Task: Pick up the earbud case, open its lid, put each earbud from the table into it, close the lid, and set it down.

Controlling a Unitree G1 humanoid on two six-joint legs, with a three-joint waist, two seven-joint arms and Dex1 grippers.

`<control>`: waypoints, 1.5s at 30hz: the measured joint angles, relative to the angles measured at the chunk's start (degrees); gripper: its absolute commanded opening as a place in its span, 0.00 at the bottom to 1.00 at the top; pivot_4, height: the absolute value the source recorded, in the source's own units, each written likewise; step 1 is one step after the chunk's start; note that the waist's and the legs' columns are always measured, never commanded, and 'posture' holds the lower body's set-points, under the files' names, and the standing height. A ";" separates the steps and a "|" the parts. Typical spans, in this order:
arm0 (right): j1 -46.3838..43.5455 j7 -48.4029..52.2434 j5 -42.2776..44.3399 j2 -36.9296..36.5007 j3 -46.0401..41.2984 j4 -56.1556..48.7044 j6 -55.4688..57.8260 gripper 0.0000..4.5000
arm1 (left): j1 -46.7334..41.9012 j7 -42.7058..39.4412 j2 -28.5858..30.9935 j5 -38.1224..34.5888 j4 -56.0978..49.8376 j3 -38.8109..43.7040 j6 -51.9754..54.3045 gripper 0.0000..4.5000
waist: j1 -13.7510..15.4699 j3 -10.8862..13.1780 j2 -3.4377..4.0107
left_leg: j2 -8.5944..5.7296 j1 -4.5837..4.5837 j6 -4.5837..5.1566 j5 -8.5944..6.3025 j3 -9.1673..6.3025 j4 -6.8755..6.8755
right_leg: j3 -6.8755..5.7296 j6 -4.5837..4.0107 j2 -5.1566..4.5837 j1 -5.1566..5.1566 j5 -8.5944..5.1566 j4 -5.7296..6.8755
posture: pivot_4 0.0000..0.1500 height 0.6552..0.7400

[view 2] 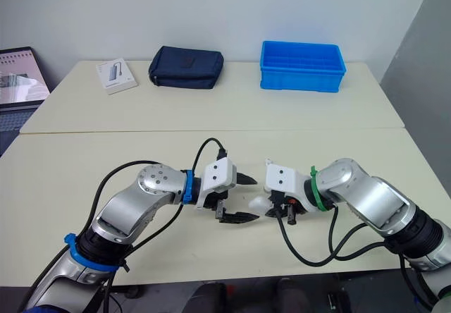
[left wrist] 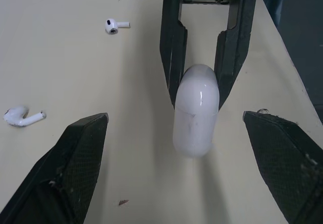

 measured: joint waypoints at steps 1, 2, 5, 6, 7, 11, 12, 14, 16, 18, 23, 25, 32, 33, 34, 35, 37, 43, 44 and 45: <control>0.00 0.04 -0.07 0.29 -0.15 0.00 0.03 0.17 | -0.02 -0.11 -0.17 0.04 0.40 -0.22 -0.32 1.00 | 0.00 0.00 0.00 | 0.00 0.00 0.00 0.00 0.00 0.04 | 0.00 0.00 0.00 0.00 0.00 0.05 | 1.00 0.79; 0.02 0.08 -0.17 0.59 -0.35 0.00 0.04 0.17 | -0.04 -0.26 -0.25 0.17 0.85 -0.37 -0.58 1.00 | 0.00 0.00 0.00 | -0.01 0.00 0.00 0.00 0.00 0.12 | 0.00 0.00 0.00 0.00 0.00 0.16 | 1.00 0.79; 0.20 0.17 -0.62 0.83 -0.56 0.00 0.07 0.17 | -0.11 -1.29 -0.23 0.55 1.63 -0.39 -1.03 1.00 | -0.01 0.00 0.00 | -0.02 0.00 0.00 0.00 -0.04 0.41 | -0.01 0.00 -0.01 -0.01 -0.02 0.46 | 1.00 0.79; 0.27 0.21 -0.67 0.85 -0.58 0.00 0.11 0.17 | -0.10 -1.42 -0.23 0.68 1.78 -0.39 -1.24 1.00 | -0.01 0.00 0.00 | -0.01 0.00 0.00 0.00 -0.05 0.49 | -0.01 0.00 -0.01 -0.01 -0.02 0.53 | 1.00 0.79; 0.33 0.31 -0.73 0.89 -0.58 -0.01 0.14 0.17 | -0.11 -1.69 -0.23 0.84 1.96 -0.39 -1.79 1.00 | -0.01 0.00 0.00 | -0.02 0.01 0.00 0.00 -0.05 0.56 | 0.00 0.00 -0.01 -0.01 -0.02 0.60 | 1.00 0.79; 0.35 0.89 -1.12 1.08 -0.59 -0.07 0.17 0.17 | -0.12 -2.72 -0.23 1.26 2.44 -0.39 -2.74 0.91 | -0.04 0.00 0.00 | -0.02 0.08 0.00 0.00 -0.05 0.66 | 0.01 0.00 0.00 0.03 -0.01 0.70 | 1.00 0.79; 0.35 1.01 -1.16 1.15 -0.61 -0.08 0.18 0.17 | -0.17 -2.88 -0.30 1.25 2.80 -0.39 -2.95 0.87 | -0.04 0.00 0.00 | -0.02 0.08 0.00 0.00 -0.05 0.66 | 0.02 0.00 -0.01 0.04 -0.01 0.70 | 1.00 0.79; 0.35 1.06 -1.22 1.47 -0.64 -0.09 0.22 0.17 | -0.20 -3.49 -0.36 1.25 3.59 -0.39 -3.09 0.74 | -0.05 0.00 0.00 | -0.02 0.06 0.00 0.00 -0.04 0.64 | 0.02 0.00 0.00 0.03 -0.01 0.69 | 1.00 0.79; 0.34 1.08 -1.28 1.69 -0.66 -0.08 0.26 0.17 | -0.20 -4.04 -0.30 1.25 3.66 -0.39 -3.17 0.60 | -0.04 0.00 0.00 | -0.02 0.04 0.00 0.00 -0.07 0.63 | 0.01 0.00 0.00 0.02 -0.01 0.69 | 1.00 0.79; 0.34 1.10 -1.34 1.98 -0.68 -0.09 0.30 0.17 | -0.20 -4.54 -0.28 1.26 3.66 -0.39 -3.17 0.45 | -0.03 0.00 0.00 | -0.02 0.04 0.00 0.00 -0.07 0.63 | 0.01 0.00 0.00 0.02 -0.01 0.69 | 1.00 0.79; 0.29 1.41 -2.17 2.32 -0.78 -0.08 0.65 0.17 | -0.09 -5.07 -0.52 1.27 3.59 -0.67 -2.94 0.17 | -0.04 0.00 0.00 | -0.03 0.05 0.00 0.00 -0.08 0.66 | 0.01 0.00 0.00 0.03 -0.01 0.70 | 1.00 0.79; 0.29 1.73 -2.33 2.33 -0.79 -0.08 0.88 0.17 | -0.05 -5.06 -0.75 1.37 3.59 -0.74 -2.80 0.17 | -0.04 0.00 0.00 | -0.03 0.05 0.00 0.00 -0.08 0.66 | 0.01 0.00 0.00 0.03 -0.01 0.70 | 1.00 0.79; 0.29 2.69 -2.96 2.33 -0.80 -0.08 0.86 0.25 | 0.15 -4.93 -0.92 1.44 3.27 -0.74 -2.07 0.17 | -0.04 0.00 0.00 | -0.03 0.05 0.00 0.00 -0.09 0.65 | 0.01 0.00 0.00 0.02 -0.01 0.70 | 1.00 0.79; 0.30 2.83 -3.11 2.34 -0.80 -0.09 0.73 0.34 | 0.17 -4.81 -0.98 1.44 3.24 -0.74 -1.85 0.17 | -0.04 0.00 0.00 | -0.03 0.05 0.00 0.00 -0.09 0.65 | 0.01 0.00 0.00 0.03 -0.01 0.70 | 1.00 0.79; 0.29 2.88 -3.22 2.37 -0.84 -0.22 0.40 0.40 | 0.26 -4.30 -1.27 1.44 3.26 -0.73 -1.53 0.17 | -0.03 0.00 0.00 | -0.03 0.05 0.00 0.00 -0.09 0.65 | 0.01 0.00 0.00 0.03 -0.01 0.70 | 1.00 0.79; 0.30 3.06 -3.35 2.24 -0.86 -0.30 -0.03 0.48 | 0.43 -3.52 -1.40 1.42 3.34 -0.73 -0.88 0.17 | -0.04 0.00 0.00 | -0.03 0.05 0.01 0.00 -0.09 0.65 | 0.01 0.00 0.00 0.03 -0.01 0.70 | 1.00 0.79; 0.35 3.34 -3.54 1.92 -1.35 -0.53 -0.33 0.63 | 0.94 -2.55 -1.41 1.32 3.61 -0.58 0.26 0.17 | -0.04 0.00 0.00 | -0.03 0.05 0.01 0.00 -0.09 0.65 | 0.01 0.00 0.00 0.02 -0.01 0.70 | 1.00 0.79; 2.01 5.42 -2.71 -2.77 -8.97 -0.99 -3.86 0.71 | 4.25 0.18 -2.75 -2.50 5.18 5.35 2.00 0.17 | 0.03 0.00 0.00 | -0.03 0.05 0.01 0.00 -0.09 0.65 | 0.00 0.00 -0.02 0.03 -0.01 0.69 | 1.00 0.79; 2.80 5.98 -2.33 -3.66 -10.98 -1.03 -5.40 0.71 | 5.29 0.89 -3.90 -3.96 5.95 7.55 2.18 0.17 | 0.06 0.00 0.00 | -0.03 0.05 0.01 0.00 -0.09 0.65 | 0.00 0.00 -0.02 0.03 -0.01 0.69 | 1.00 0.79; 3.39 6.28 -2.30 -4.22 -12.97 -1.04 -7.46 0.71 | 6.51 1.41 -4.75 -5.52 6.50 9.48 2.14 0.17 | 0.06 0.00 0.00 | -0.02 0.05 0.00 0.00 -0.09 0.65 | 0.00 0.00 -0.02 0.03 -0.01 0.69 | 1.00 0.79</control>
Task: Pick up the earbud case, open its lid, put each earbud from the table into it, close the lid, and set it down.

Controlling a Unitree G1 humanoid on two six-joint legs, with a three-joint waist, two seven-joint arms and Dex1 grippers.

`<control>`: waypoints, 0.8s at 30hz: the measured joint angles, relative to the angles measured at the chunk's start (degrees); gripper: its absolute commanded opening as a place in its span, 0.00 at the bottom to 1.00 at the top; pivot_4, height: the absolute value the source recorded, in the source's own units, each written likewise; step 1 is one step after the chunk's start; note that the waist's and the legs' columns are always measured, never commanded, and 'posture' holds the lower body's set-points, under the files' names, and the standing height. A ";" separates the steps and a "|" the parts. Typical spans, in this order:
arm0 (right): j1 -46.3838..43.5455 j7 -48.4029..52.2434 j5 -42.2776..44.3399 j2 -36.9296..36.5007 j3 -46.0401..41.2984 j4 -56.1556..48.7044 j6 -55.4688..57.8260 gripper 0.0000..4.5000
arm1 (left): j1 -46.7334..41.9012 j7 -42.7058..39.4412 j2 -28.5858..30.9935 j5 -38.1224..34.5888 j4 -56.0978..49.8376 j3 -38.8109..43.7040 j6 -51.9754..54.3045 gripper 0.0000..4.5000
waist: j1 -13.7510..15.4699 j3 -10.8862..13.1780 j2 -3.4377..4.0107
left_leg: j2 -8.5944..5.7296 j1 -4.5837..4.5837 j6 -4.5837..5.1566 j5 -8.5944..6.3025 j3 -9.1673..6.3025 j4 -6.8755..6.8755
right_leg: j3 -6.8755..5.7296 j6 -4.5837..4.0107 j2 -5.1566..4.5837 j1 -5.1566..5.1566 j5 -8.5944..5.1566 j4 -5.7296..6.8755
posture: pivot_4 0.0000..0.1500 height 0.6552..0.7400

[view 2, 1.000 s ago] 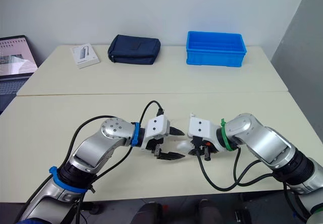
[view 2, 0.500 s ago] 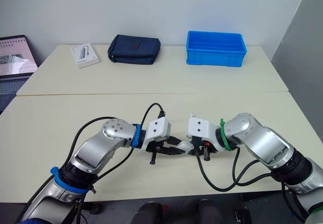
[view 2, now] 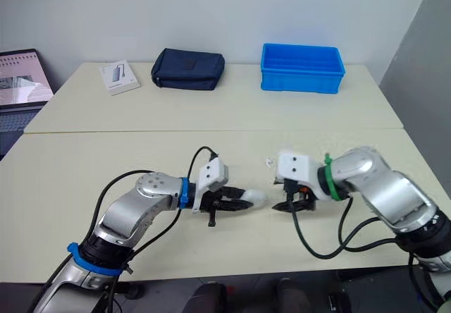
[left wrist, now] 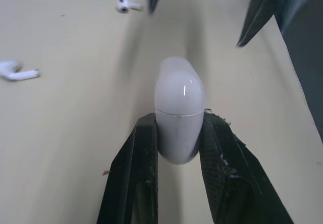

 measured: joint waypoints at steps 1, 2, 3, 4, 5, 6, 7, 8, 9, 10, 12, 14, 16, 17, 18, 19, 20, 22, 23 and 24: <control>0.69 0.09 -0.11 -0.44 -2.06 0.02 -2.52 0.71 | 1.01 -0.06 -0.77 -1.29 0.39 1.42 -0.52 0.17 | 0.01 0.00 0.00 | 0.00 0.01 0.00 0.00 0.01 -0.01 | 0.01 0.00 0.00 0.00 0.00 0.00 | 1.00 0.79; 1.23 0.20 -0.26 -0.82 -3.14 0.05 -4.21 0.71 | 1.52 -0.09 -1.24 -2.14 0.55 2.16 -0.76 0.17 | 0.01 0.00 0.00 | 0.00 0.01 0.00 0.00 0.00 -0.01 | 0.00 0.00 0.00 0.00 0.00 0.01 | 1.00 0.79; 1.89 0.27 -0.69 -1.07 -4.25 0.11 -6.67 0.71 | 2.42 -0.14 -1.96 -3.31 0.65 3.40 -1.48 0.17 | 0.02 0.00 0.00 | 0.00 0.01 0.00 0.00 0.01 -0.01 | 0.00 0.00 0.00 0.00 0.00 0.00 | 1.00 0.79; 3.08 -0.20 -1.11 -0.49 -6.05 0.22 -10.00 0.71 | 3.81 -0.23 -3.03 -5.16 0.67 5.30 -2.19 0.17 | 0.05 0.00 0.00 | 0.01 0.02 0.00 0.00 0.02 -0.01 | 0.01 0.00 0.00 0.01 0.00 0.00 | 1.00 0.79; 4.12 -0.70 -1.28 0.97 -7.74 0.41 -13.01 0.71 | 5.18 -0.21 -3.97 -7.01 0.74 7.00 -2.63 0.17 | -0.03 0.00 0.00 | 0.02 0.04 0.00 0.00 0.04 -0.01 | 0.03 0.00 0.00 0.01 0.00 0.01 | 1.00 0.79; 4.49 -0.97 -1.23 2.14 -8.41 0.43 -15.06 0.71 | 6.02 -0.24 -4.57 -8.26 0.84 8.10 -2.87 0.17 | -0.11 0.00 0.00 | 0.02 0.05 0.00 0.00 0.06 -0.01 | 0.05 0.00 0.00 0.01 0.00 0.04 | 1.00 0.79; 5.13 -1.04 -0.71 3.34 -9.20 0.11 -16.69 0.71 | 6.93 -0.49 -5.16 -9.53 0.87 9.12 -3.30 0.17 | -0.11 -0.01 0.00 | 0.02 0.08 0.00 0.00 0.04 -0.01 | 0.03 0.00 0.00 0.04 0.00 0.05 | 1.00 0.79; 5.54 -1.00 -0.20 3.68 -9.51 -0.36 -17.30 0.71 | 7.38 -0.77 -5.31 -10.34 0.97 9.64 -3.82 0.17 | -0.07 0.00 0.00 | 0.02 0.08 -0.01 0.00 0.02 -0.01 | 0.01 0.00 0.00 0.04 0.00 0.05 | 1.00 0.79; 5.69 -0.91 0.17 4.00 -9.73 -0.84 -17.53 0.71 | 7.57 -1.22 -5.31 -10.97 1.22 10.11 -4.27 0.17 | -0.06 0.00 0.00 | 0.02 0.08 -0.01 0.00 0.02 0.00 | 0.01 -0.01 0.01 0.06 0.01 0.05 | 1.00 0.79; 5.67 -1.03 0.31 4.56 -9.91 -1.29 -17.48 0.71 | 7.58 -1.53 -5.27 -11.19 1.44 10.52 -4.89 0.17 | -0.04 -0.01 0.00 | 0.01 0.12 -0.01 0.00 0.02 0.00 | 0.02 -0.01 0.00 0.10 0.01 0.05 | 1.00 0.79; 5.63 -1.70 0.40 6.17 -9.65 -2.33 -16.95 0.71 | 7.59 -2.48 -5.16 -11.21 1.46 10.54 -6.61 0.17 | 0.00 -0.01 0.00 | -0.01 0.20 -0.01 0.00 0.06 0.00 | 0.06 -0.01 0.00 0.18 0.01 0.02 | 1.00 0.79; 5.64 -2.47 0.02 7.43 -7.84 -2.98 -16.18 0.71 | 7.60 -3.60 -4.98 -11.17 1.44 10.17 -7.87 0.17 | 0.03 -0.01 0.00 | -0.01 0.20 -0.01 0.00 0.06 -0.01 | 0.06 -0.01 0.00 0.18 0.01 0.02 | 1.00 0.79; 5.63 -3.08 -0.41 8.32 -6.44 -2.96 -14.97 0.71 | 7.64 -4.22 -4.64 -11.11 1.31 9.24 -8.68 0.17 | 0.05 -0.01 0.00 | -0.01 0.21 -0.01 0.00 0.06 -0.01 | 0.06 -0.01 0.00 0.18 0.01 0.02 | 1.00 0.79; 5.60 -3.56 -0.85 8.71 -5.58 -2.95 -14.22 0.71 | 7.67 -4.51 -4.59 -11.07 1.23 8.79 -9.09 0.17 | 0.06 -0.01 0.00 | 0.00 0.21 -0.01 0.00 0.06 0.00 | 0.06 -0.01 -0.01 0.18 0.01 0.02 | 1.00 0.79; 5.55 -3.97 -1.28 9.15 -5.02 -2.86 -13.50 0.71 | 7.66 -4.73 -4.53 -11.05 1.13 8.31 -9.28 0.17 | 0.06 -0.01 0.00 | 0.00 0.21 -0.01 0.00 0.06 0.00 | 0.06 -0.01 -0.01 0.18 0.01 0.02 | 1.00 0.79; 5.47 -4.07 -1.55 9.33 -4.63 -2.79 -13.12 0.71 | 7.67 -4.93 -4.53 -11.04 1.02 8.02 -9.32 0.17 | 0.07 -0.01 0.00 | -0.01 0.21 -0.01 0.00 0.06 -0.01 | 0.07 -0.01 0.00 0.18 0.01 0.02 | 1.00 0.79; 5.19 -4.20 -1.92 9.59 -4.06 -2.62 -12.44 0.71 | 7.67 -5.07 -4.47 -10.95 0.97 7.79 -9.60 0.17 | 0.06 -0.01 0.00 | 0.00 0.21 -0.01 0.00 0.06 -0.01 | 0.06 -0.01 0.00 0.18 0.01 0.02 | 1.00 0.79; 4.14 -4.97 -2.16 10.54 -3.34 -1.95 -11.07 0.71 | 7.64 -5.23 -4.17 -10.37 0.78 7.28 -10.67 0.17 | -0.02 -0.01 0.00 | 0.00 0.23 -0.01 0.00 0.06 -0.01 | 0.07 -0.01 0.00 0.18 0.01 0.03 | 1.00 0.79; 3.48 -5.27 -2.24 11.05 -3.29 -1.57 -10.34 0.71 | 7.65 -5.35 -4.04 -10.16 0.63 6.95 -11.17 0.17 | -0.02 -0.01 0.00 | 0.00 0.24 -0.01 0.00 0.06 -0.02 | 0.06 -0.01 0.00 0.18 0.01 0.03 | 1.00 0.79; 2.76 -5.41 -2.46 11.50 -3.22 -1.04 -9.82 0.71 | 7.64 -5.36 -4.01 -10.07 0.57 6.67 -11.62 0.17 | -0.01 -0.01 0.00 | 0.00 0.23 -0.01 0.00 0.06 -0.02 | 0.07 -0.01 0.00 0.18 0.01 0.03 | 1.00 0.79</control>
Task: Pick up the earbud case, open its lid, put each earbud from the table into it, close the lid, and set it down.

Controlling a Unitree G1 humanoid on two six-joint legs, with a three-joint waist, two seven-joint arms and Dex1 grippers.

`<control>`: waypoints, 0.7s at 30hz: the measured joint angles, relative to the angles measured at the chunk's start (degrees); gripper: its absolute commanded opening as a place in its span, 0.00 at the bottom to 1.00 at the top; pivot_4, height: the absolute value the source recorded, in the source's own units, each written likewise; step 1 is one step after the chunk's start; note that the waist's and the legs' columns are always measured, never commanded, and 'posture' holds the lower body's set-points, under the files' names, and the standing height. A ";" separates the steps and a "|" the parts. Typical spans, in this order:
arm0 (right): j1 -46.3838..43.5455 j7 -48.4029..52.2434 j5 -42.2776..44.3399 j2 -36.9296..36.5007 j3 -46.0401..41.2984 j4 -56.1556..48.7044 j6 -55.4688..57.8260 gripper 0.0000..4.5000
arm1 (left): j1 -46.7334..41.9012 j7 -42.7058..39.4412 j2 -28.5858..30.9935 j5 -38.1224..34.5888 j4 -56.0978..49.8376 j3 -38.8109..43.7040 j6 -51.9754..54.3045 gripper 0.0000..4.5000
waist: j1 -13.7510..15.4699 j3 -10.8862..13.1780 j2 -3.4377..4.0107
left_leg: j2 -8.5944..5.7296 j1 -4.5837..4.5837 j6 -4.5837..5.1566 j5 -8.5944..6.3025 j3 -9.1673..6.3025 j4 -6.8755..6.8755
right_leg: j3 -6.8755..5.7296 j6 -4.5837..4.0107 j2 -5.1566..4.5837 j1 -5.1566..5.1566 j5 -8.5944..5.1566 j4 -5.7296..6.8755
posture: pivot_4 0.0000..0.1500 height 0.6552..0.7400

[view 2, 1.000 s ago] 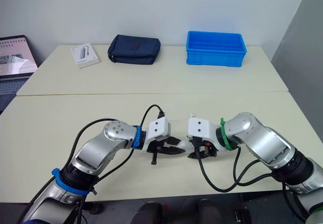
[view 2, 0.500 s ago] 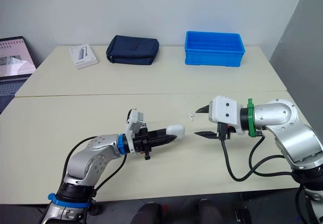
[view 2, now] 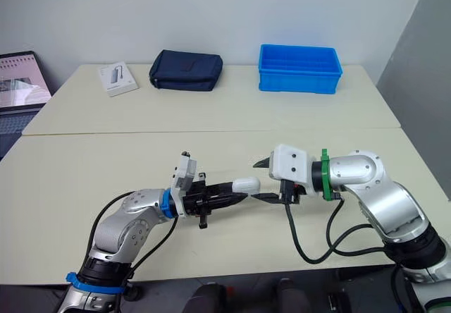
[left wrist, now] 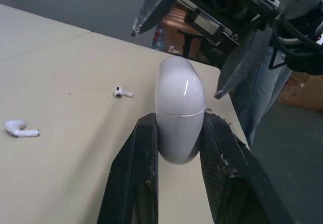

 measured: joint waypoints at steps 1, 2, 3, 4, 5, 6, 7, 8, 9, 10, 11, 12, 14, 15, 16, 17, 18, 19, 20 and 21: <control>-0.40 0.03 -0.13 0.06 0.20 0.26 0.21 0.71 | 0.00 0.07 0.04 0.09 0.00 -0.04 -0.07 0.17 | 0.02 0.00 0.00 | 0.00 0.00 0.00 0.00 0.00 0.00 | 0.00 0.00 0.00 0.00 0.00 0.00 | 1.00 0.79; -0.92 0.03 -0.22 0.17 0.65 0.40 0.61 0.71 | 0.00 0.11 0.23 0.17 0.00 -0.08 -0.16 0.17 | 0.01 0.00 0.00 | 0.00 0.00 0.00 0.00 0.00 0.00 | 0.00 0.00 0.00 0.00 0.00 0.00 | 1.00 0.79; -1.10 0.03 -0.24 0.28 0.83 0.44 0.81 0.71 | 0.00 0.09 0.38 0.19 -0.01 -0.11 -0.26 0.17 | 0.02 0.00 0.00 | 0.00 0.00 0.00 0.00 0.00 0.00 | 0.00 0.00 0.00 0.00 0.00 0.00 | 1.00 0.79; -1.24 0.01 -0.22 0.57 0.95 0.57 1.10 0.71 | 0.00 0.03 0.72 0.34 -0.01 -0.27 -0.49 0.17 | 0.01 0.00 0.00 | 0.00 0.00 0.00 0.00 0.00 0.00 | 0.00 0.00 0.00 0.00 0.00 0.00 | 1.00 0.79; -1.31 0.01 -0.19 0.78 0.98 0.70 1.42 0.71 | 0.00 0.00 0.88 0.66 -0.01 -0.37 -0.88 0.17 | 0.01 0.00 0.00 | 0.00 0.00 0.00 0.00 0.00 0.00 | 0.00 0.00 0.00 0.00 0.00 -0.01 | 1.00 0.79; -1.39 0.01 -0.15 1.06 1.04 0.85 2.13 0.71 | 0.00 -0.02 1.11 1.14 -0.01 -0.51 -1.45 0.17 | 0.02 0.00 0.00 | 0.00 0.00 0.00 0.00 0.00 0.00 | 0.00 0.00 0.00 0.00 0.00 0.00 | 1.00 0.79; -1.42 0.01 -0.12 1.11 1.10 0.86 2.41 0.71 | 0.00 -0.03 1.26 1.30 -0.01 -0.63 -1.64 0.17 | 0.02 0.00 0.00 | 0.00 0.00 0.00 0.00 0.00 0.00 | -0.01 0.00 0.00 0.00 0.00 0.00 | 1.00 0.79; -1.59 0.01 -0.05 1.23 1.11 0.88 2.88 0.71 | 0.00 -0.04 1.44 1.52 -0.01 -0.74 -2.21 0.17 | 0.01 0.00 0.00 | 0.00 0.00 0.00 0.00 0.00 0.00 | 0.00 0.00 0.00 0.00 0.00 0.00 | 1.00 0.79; -1.88 0.02 0.07 1.38 1.11 0.90 3.32 0.71 | 0.00 -0.10 1.68 1.75 -0.01 -0.78 -2.57 0.17 | 0.00 0.00 0.00 | 0.00 0.00 0.00 0.00 0.00 0.00 | 0.00 0.00 0.00 0.00 0.00 0.00 | 1.00 0.79; -2.19 0.02 0.33 1.47 1.08 0.92 3.68 0.71 | 0.01 -0.22 1.88 1.90 0.00 -0.81 -2.74 0.17 | -0.01 0.00 0.00 | 0.00 0.00 0.00 0.00 0.00 -0.01 | 0.00 0.00 0.00 0.00 0.00 0.00 | 1.00 0.79; -2.61 0.03 0.53 1.66 1.04 0.95 4.21 0.71 | 0.04 -0.30 2.01 2.09 0.01 -0.84 -2.89 0.17 | -0.01 0.00 0.00 | 0.00 0.00 0.00 0.00 0.00 -0.01 | -0.01 0.00 0.00 0.00 0.00 0.00 | 1.00 0.79; -3.24 0.04 0.91 1.89 0.84 0.97 4.76 0.71 | 0.10 -0.45 2.24 2.23 0.03 -1.02 -3.13 0.17 | -0.02 0.00 0.00 | 0.00 0.00 0.00 0.00 0.00 -0.01 | 0.00 0.00 0.00 0.00 0.00 0.00 | 1.00 0.79; -3.96 0.06 1.65 1.97 -0.26 0.97 5.24 0.71 | 0.34 -1.15 2.31 2.17 0.02 -1.48 -3.41 0.17 | 0.00 0.00 0.00 | 0.00 0.00 0.00 0.00 0.00 -0.01 | -0.01 0.00 0.00 0.00 0.00 -0.01 | 1.00 0.79; -4.11 0.05 1.84 1.95 -0.63 1.03 5.52 0.71 | 0.54 -1.26 2.31 2.13 0.02 -1.64 -3.43 0.17 | 0.01 0.00 0.00 | 0.00 0.00 0.00 0.00 0.00 -0.01 | 0.00 0.00 0.00 0.00 0.00 -0.01 | 1.00 0.79; -4.11 0.05 2.24 1.95 -0.81 1.05 5.86 0.71 | 0.87 -1.29 2.34 2.12 0.02 -1.69 -3.44 0.17 | 0.01 0.00 0.00 | 0.00 0.00 0.00 0.00 0.00 -0.01 | 0.00 0.00 -0.01 0.00 0.00 -0.01 | 1.00 0.79; -4.11 0.05 2.46 1.95 -0.80 1.10 6.06 0.71 | 0.98 -1.31 2.34 2.12 0.02 -1.73 -3.44 0.17 | 0.01 0.00 0.00 | 0.00 0.00 0.00 0.00 0.00 -0.01 | 0.00 0.00 -0.01 0.00 0.00 -0.01 | 1.00 0.79; -4.11 0.05 2.51 1.95 -0.81 1.13 6.16 0.71 | 0.98 -1.33 2.35 2.11 0.02 -1.74 -3.46 0.17 | 0.01 0.00 0.00 | 0.00 0.00 0.00 0.00 -0.01 -0.01 | -0.01 0.00 0.00 0.00 0.00 -0.01 | 1.00 0.79; -4.11 0.06 2.62 1.92 -0.89 1.13 6.28 0.71 | 0.98 -1.29 2.36 2.10 0.02 -1.74 -3.49 0.17 | 0.01 0.00 0.00 | 0.00 0.00 0.00 0.00 -0.01 -0.01 | -0.01 0.00 0.00 0.00 0.00 -0.01 | 1.00 0.79; -4.10 0.09 2.72 1.88 -1.07 1.14 6.44 0.71 | 0.99 -1.21 2.36 2.10 0.02 -1.73 -3.49 0.17 | 0.01 0.00 0.00 | 0.00 0.00 0.00 0.00 -0.01 -0.01 | -0.01 0.00 0.00 0.00 0.00 -0.01 | 1.00 0.79; -4.09 0.18 3.13 1.72 -1.64 1.13 6.78 0.71 | 1.04 -1.04 2.35 2.08 0.01 -1.71 -3.50 0.17 | 0.01 0.00 0.00 | 0.00 0.00 0.00 0.00 0.00 -0.01 | -0.01 0.00 0.00 0.00 0.00 -0.01 | 1.00 0.79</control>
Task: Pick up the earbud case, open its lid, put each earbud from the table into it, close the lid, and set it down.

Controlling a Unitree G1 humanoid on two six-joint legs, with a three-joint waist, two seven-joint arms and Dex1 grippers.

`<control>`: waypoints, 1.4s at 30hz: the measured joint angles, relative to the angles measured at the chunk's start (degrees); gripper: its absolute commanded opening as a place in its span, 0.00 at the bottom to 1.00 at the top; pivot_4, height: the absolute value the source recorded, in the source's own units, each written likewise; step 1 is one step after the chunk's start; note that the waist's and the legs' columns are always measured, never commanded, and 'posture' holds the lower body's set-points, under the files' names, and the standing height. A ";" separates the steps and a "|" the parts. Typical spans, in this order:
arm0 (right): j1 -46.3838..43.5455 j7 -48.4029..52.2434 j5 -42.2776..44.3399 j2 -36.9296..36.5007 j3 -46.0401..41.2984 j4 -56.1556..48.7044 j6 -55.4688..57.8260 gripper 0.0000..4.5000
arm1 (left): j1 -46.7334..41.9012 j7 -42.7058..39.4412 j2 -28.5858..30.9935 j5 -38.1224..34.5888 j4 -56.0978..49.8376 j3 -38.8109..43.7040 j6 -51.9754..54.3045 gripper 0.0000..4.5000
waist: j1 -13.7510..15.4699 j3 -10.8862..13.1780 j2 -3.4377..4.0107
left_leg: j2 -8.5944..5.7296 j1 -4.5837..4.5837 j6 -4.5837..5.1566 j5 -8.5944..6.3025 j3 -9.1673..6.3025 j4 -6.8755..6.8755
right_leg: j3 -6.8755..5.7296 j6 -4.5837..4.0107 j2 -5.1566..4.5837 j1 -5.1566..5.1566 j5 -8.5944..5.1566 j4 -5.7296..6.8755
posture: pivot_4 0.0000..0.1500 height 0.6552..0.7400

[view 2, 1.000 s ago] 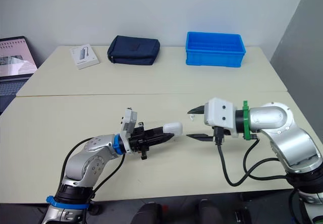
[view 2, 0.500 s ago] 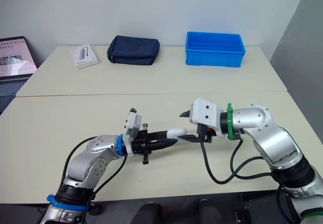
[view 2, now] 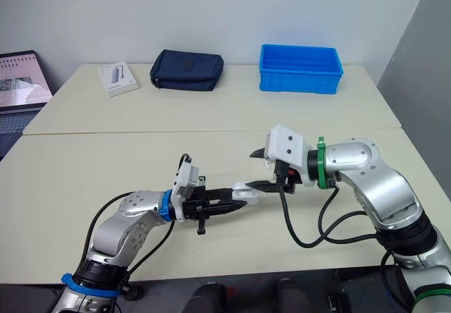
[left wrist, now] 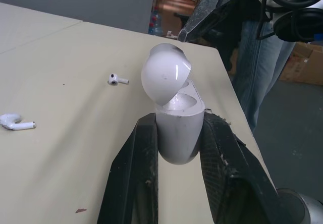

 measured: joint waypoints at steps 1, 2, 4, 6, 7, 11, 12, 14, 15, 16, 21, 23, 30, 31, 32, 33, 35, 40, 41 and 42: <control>0.03 0.08 0.53 -0.29 -0.55 0.00 0.30 0.71 | 0.05 0.17 0.00 -0.01 0.00 0.12 0.00 0.17 | 0.00 0.00 0.00 | 0.00 0.00 0.00 0.00 0.00 0.00 | 0.00 0.00 0.00 0.00 0.00 0.00 | 1.00 0.79; 0.16 0.13 1.21 -0.95 -1.25 -0.07 0.54 0.71 | 0.18 0.41 0.00 -0.05 0.00 0.40 0.00 0.17 | 0.01 0.00 0.00 | 0.00 -0.01 0.00 0.00 0.00 0.00 | 0.00 0.00 0.00 0.00 0.00 -0.01 | 1.00 0.79; 1.09 0.16 1.88 -2.27 -3.23 -0.31 0.60 0.71 | 0.84 1.19 0.29 -0.27 0.01 1.35 0.01 0.17 | 0.05 0.00 0.00 | 0.00 -0.01 0.00 0.00 0.01 -0.01 | 0.01 0.00 0.00 0.00 0.00 -0.02 | 1.00 0.79; 2.02 0.30 2.81 -3.28 -4.60 -0.38 0.56 0.71 | 1.55 1.53 0.66 -0.59 0.00 2.19 0.14 0.17 | 0.04 0.00 0.00 | 0.01 0.00 0.00 0.00 0.01 -0.02 | 0.00 0.00 0.00 0.00 0.00 -0.02 | 1.00 0.79; 2.43 0.44 3.50 -3.33 -5.07 -0.53 0.62 0.71 | 1.79 1.61 0.68 -0.78 0.00 2.37 0.18 0.17 | 0.03 0.00 0.00 | 0.02 0.00 0.00 0.00 0.00 -0.01 | 0.00 0.00 0.00 0.00 0.00 -0.01 | 1.00 0.79; 4.28 1.82 4.54 -3.93 -3.38 -3.35 0.54 0.71 | 2.23 2.25 0.64 -0.99 -0.42 2.32 0.83 0.17 | 0.03 0.00 0.00 | 0.02 0.01 0.00 0.00 0.00 -0.01 | -0.01 0.00 0.00 0.00 0.00 -0.01 | 1.00 0.79; 4.91 1.76 4.15 -3.84 -2.33 -3.52 0.44 0.71 | 2.20 2.37 0.60 -1.01 -0.73 2.31 0.96 0.17 | 0.03 0.00 0.00 | 0.01 0.01 0.00 0.00 0.01 -0.01 | 0.00 0.00 0.00 0.00 -0.01 -0.01 | 1.00 0.79; 5.17 1.37 3.31 -3.50 -0.37 -3.17 0.26 0.71 | 2.04 2.38 0.59 -1.01 -1.20 2.23 1.00 0.17 | 0.00 0.00 0.00 | 0.01 0.01 0.00 0.00 0.04 -0.01 | 0.03 0.00 0.00 0.00 0.00 -0.01 | 1.00 0.79; 5.14 1.14 2.80 -3.23 0.01 -3.04 0.08 0.71 | 1.99 2.36 0.58 -1.01 -1.28 2.20 1.00 0.17 | 0.00 0.00 0.00 | 0.00 0.01 0.00 0.00 0.04 0.00 | 0.03 0.00 0.00 0.00 0.00 -0.01 | 1.00 0.79; 4.96 0.70 2.17 -2.77 0.37 -2.83 0.00 0.71 | 1.99 2.31 0.61 -1.00 -1.28 2.16 1.00 0.17 | 0.00 0.00 0.00 | 0.01 0.02 0.00 0.00 0.04 -0.01 | 0.03 0.00 0.00 0.00 0.00 -0.01 | 1.00 0.79; 3.96 -1.17 -0.33 -0.40 2.13 0.11 -0.57 0.71 | 2.04 1.28 0.80 -0.94 -1.70 1.50 0.94 0.17 | -0.02 0.00 0.00 | 0.00 0.01 0.00 0.00 0.04 -0.01 | 0.03 0.00 0.00 0.00 -0.01 -0.01 | 1.00 0.79; 2.85 -1.46 -0.71 0.24 2.17 1.09 -0.57 0.71 | 2.04 1.20 0.96 -0.88 -1.73 1.42 0.91 0.17 | -0.02 0.00 0.00 | 0.00 0.01 0.00 0.00 0.05 -0.01 | 0.04 0.00 0.00 0.00 0.00 -0.01 | 1.00 0.79; 1.35 -1.52 -0.49 0.81 1.97 2.09 0.48 0.71 | 2.05 0.94 0.97 -0.70 -1.75 0.83 -0.12 0.17 | -0.01 0.00 0.00 | 0.00 0.01 0.00 0.00 0.03 -0.01 | 0.02 0.00 0.00 0.00 0.00 -0.01 | 1.00 0.79; 0.94 -1.50 -0.41 0.81 1.87 2.14 0.68 0.71 | 2.05 0.90 0.97 -0.69 -1.75 0.81 -0.27 0.17 | -0.02 0.00 0.00 | 0.01 0.01 0.00 0.00 0.03 -0.02 | 0.02 0.00 0.00 0.00 0.00 -0.01 | 1.00 0.79; 0.73 -1.45 -0.26 0.80 1.59 2.13 0.83 0.71 | 2.06 0.87 0.97 -0.67 -1.75 0.72 -0.39 0.17 | -0.01 0.00 0.00 | 0.01 0.01 0.00 0.00 0.02 -0.02 | 0.01 0.00 0.00 0.00 0.00 -0.01 | 1.00 0.79; 0.61 -1.37 -0.16 0.76 1.44 2.13 1.01 0.71 | 2.09 0.86 0.97 -0.64 -1.74 0.64 -0.50 0.17 | -0.02 0.00 0.00 | 0.01 0.01 0.00 0.00 0.02 -0.02 | 0.01 0.00 0.00 0.00 0.00 -0.01 | 1.00 0.79; 0.64 -1.06 0.39 0.60 1.37 2.05 1.48 0.71 | 2.10 1.15 0.96 -0.39 -1.72 0.61 -1.09 0.17 | -0.02 0.00 0.00 | 0.01 0.01 0.00 0.00 0.03 -0.02 | 0.02 0.00 0.00 0.00 0.00 -0.02 | 1.00 0.79; 4.59 0.93 4.06 -3.31 -3.87 -0.92 1.05 0.71 | 2.09 6.53 -1.55 1.57 0.16 3.17 -5.39 0.17 | 0.46 0.00 -0.01 | 0.00 -0.01 0.00 0.00 0.03 -0.01 | 0.01 0.01 -0.01 0.00 -0.01 -0.05 | 1.00 0.79; 5.92 1.36 4.45 -4.25 -5.29 -1.26 0.66 0.71 | 2.19 7.92 -1.89 2.07 0.89 4.03 -6.68 0.17 | 0.60 0.00 -0.01 | 0.00 -0.01 0.00 0.00 0.03 -0.01 | 0.01 0.01 -0.01 0.00 -0.01 -0.06 | 1.00 0.79; 7.80 1.54 5.26 -5.49 -7.32 -1.80 0.41 0.71 | 2.55 9.89 -2.28 2.50 1.62 5.71 -7.78 0.17 | 0.72 0.00 -0.01 | 0.00 -0.01 0.00 0.00 0.03 -0.01 | 0.01 0.00 -0.01 0.00 -0.01 -0.06 | 1.00 0.79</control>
